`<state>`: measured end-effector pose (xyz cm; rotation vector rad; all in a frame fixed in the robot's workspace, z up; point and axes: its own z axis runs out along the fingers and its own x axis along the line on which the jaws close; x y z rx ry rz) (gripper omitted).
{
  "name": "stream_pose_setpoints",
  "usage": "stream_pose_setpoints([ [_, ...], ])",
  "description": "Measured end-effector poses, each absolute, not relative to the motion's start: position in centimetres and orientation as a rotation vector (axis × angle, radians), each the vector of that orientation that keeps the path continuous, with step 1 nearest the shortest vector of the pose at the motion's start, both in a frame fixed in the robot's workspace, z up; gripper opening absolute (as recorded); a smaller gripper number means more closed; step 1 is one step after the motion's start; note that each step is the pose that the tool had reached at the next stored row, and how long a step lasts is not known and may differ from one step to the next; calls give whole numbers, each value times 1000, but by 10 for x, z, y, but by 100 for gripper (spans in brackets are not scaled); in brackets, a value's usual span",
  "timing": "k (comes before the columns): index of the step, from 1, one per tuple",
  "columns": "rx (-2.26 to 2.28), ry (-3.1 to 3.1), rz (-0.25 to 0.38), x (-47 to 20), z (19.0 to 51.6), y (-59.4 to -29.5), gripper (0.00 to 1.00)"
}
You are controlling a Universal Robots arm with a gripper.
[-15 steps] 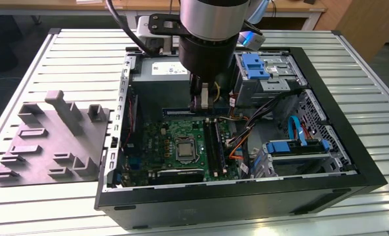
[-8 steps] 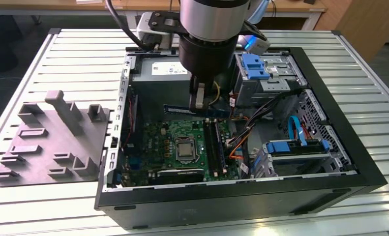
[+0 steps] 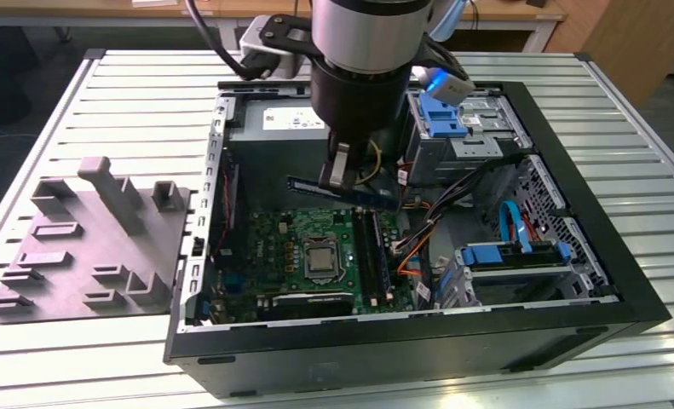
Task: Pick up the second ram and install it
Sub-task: 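Insert the second ram into the second slot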
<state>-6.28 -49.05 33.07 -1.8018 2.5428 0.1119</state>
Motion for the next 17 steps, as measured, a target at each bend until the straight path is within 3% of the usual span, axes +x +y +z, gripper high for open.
stream_pose_setpoints([
  [17,-1360,2792,104,-63,329,-491,12],
])
